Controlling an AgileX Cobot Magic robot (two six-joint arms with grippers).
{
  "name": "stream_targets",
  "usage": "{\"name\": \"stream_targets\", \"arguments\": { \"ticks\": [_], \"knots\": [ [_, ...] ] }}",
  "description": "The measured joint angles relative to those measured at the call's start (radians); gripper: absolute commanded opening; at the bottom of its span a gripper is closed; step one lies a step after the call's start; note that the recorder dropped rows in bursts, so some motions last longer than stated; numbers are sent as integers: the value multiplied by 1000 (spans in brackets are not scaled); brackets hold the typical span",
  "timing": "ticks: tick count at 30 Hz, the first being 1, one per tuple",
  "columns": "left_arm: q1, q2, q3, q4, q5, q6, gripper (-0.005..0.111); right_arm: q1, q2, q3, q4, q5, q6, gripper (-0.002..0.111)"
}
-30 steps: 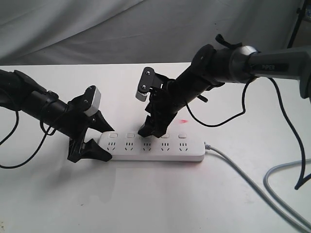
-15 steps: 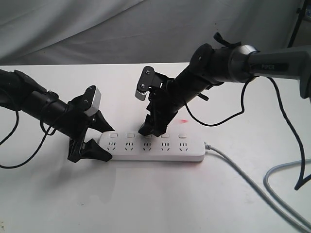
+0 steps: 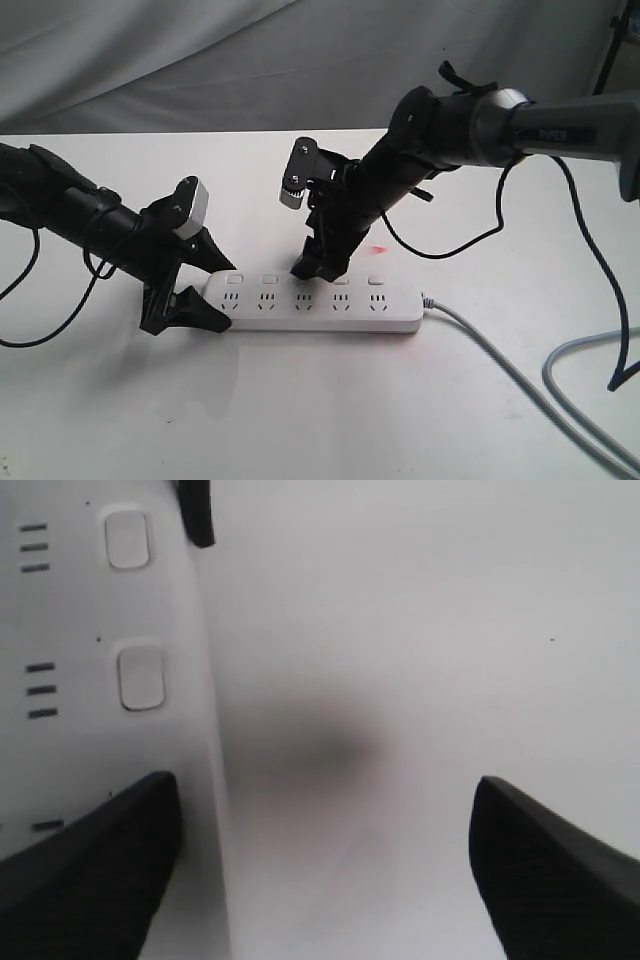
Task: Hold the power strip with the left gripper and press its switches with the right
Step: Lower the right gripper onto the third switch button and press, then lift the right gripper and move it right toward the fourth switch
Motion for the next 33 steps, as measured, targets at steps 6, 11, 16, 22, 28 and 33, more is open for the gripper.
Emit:
{"name": "stream_targets", "arguments": {
  "ticks": [6,11,16,22,28,33],
  "knots": [
    [-2,0,0,0,0,0,39,0,-6,0,-31,10,2,73],
    [-2,0,0,0,0,0,39,0,-6,0,-22,10,2,73],
    [-2,0,0,0,0,0,39,-2,-7,0,2,10,-5,73],
    [-2,0,0,0,0,0,39,-7,-52,20,53,18,-94,73],
    [-2,0,0,0,0,0,39,-7,-153,22,99,21,-108,73],
    [-2,0,0,0,0,0,39,-7,-185,22,107,41,-112,73]
  ]
}}
